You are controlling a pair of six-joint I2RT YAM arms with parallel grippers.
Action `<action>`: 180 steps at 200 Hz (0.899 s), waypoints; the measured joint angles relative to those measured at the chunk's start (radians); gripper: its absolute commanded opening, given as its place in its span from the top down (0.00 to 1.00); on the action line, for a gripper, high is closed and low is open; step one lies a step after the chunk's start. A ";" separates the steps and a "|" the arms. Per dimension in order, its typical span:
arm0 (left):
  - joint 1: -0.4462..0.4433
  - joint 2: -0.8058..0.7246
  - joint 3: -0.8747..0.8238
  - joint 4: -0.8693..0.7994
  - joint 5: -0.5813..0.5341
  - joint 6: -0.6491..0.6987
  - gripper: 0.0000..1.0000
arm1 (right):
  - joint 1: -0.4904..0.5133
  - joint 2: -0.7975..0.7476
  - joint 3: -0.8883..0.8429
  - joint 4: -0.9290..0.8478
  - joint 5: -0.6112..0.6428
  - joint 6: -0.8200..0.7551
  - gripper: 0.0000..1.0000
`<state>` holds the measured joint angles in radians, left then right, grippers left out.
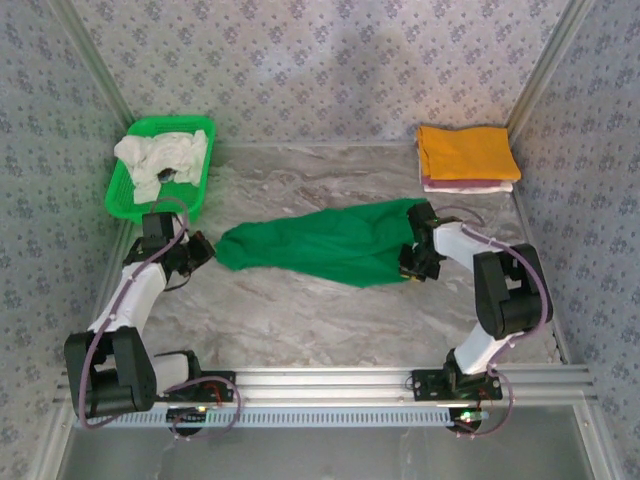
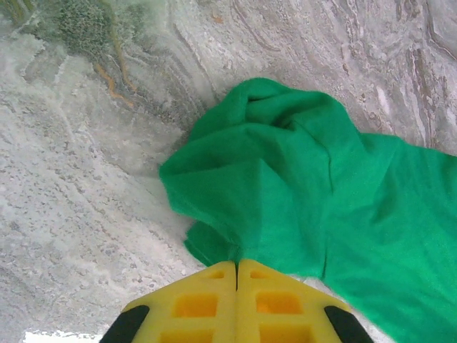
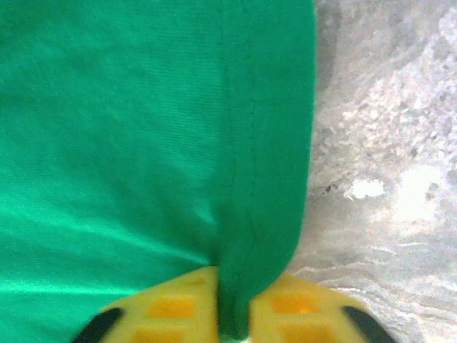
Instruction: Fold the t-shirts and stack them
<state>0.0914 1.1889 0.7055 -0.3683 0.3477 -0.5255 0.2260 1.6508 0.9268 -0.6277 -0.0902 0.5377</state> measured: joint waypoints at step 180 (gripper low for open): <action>-0.001 -0.459 1.050 -0.540 -0.104 0.227 1.00 | 0.037 -0.759 0.697 -0.454 -0.252 0.004 1.00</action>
<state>0.0906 0.7300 1.7557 -0.9085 0.2440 -0.2981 0.2626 0.8917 1.6234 -1.0821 -0.3424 0.5419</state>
